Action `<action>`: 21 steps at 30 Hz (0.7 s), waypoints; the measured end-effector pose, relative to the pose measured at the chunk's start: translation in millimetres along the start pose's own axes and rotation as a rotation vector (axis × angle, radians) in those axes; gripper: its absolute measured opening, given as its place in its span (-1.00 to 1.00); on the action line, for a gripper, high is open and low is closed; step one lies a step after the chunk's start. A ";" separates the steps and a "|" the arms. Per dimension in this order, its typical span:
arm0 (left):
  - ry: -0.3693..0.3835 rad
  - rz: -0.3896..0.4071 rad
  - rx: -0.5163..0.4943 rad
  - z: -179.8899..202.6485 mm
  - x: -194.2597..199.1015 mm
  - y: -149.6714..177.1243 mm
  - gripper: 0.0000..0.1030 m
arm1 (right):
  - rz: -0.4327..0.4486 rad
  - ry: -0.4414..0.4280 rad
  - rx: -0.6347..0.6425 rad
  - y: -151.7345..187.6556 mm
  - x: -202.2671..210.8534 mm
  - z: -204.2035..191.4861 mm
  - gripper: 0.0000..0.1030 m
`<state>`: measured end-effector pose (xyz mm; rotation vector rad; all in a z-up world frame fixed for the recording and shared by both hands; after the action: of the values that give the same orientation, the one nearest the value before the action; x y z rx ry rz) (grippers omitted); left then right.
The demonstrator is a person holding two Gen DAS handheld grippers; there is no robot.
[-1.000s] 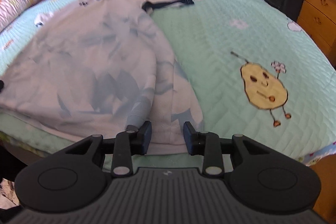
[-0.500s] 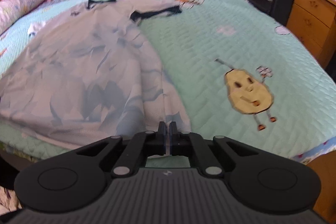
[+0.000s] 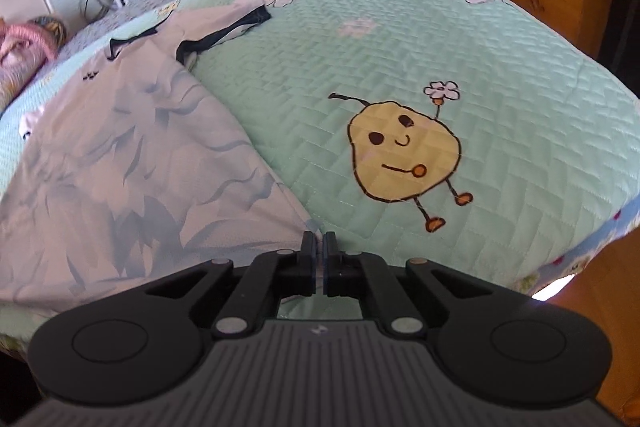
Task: Fold clothes
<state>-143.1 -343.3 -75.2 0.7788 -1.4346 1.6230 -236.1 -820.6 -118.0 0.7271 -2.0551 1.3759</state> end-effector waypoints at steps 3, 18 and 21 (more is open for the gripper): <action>-0.042 0.012 0.051 -23.8 6.0 0.0 0.12 | -0.003 0.033 0.020 1.8 4.1 0.5 -0.94; -0.080 0.029 0.080 -63.3 4.4 12.9 0.13 | -0.042 0.048 -0.030 3.7 -1.0 4.5 -0.93; -0.069 0.038 -0.042 -48.4 7.2 20.1 0.13 | -0.050 0.052 -0.033 3.0 -3.2 5.2 -0.93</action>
<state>-160.9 -294.7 -86.4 0.7950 -1.5359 1.6030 -236.7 -824.1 -123.8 0.7166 -2.0012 1.3170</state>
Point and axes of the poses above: each gripper's, at about its wrist camera, not at the fingertips, and x roughly against the way its jaws point, z to its right, y to its underside, the point moved 6 cm from there along -x, roughly the way its jaws point, and after that the axes turned 10 degrees about -y, right-handed, at the moved point
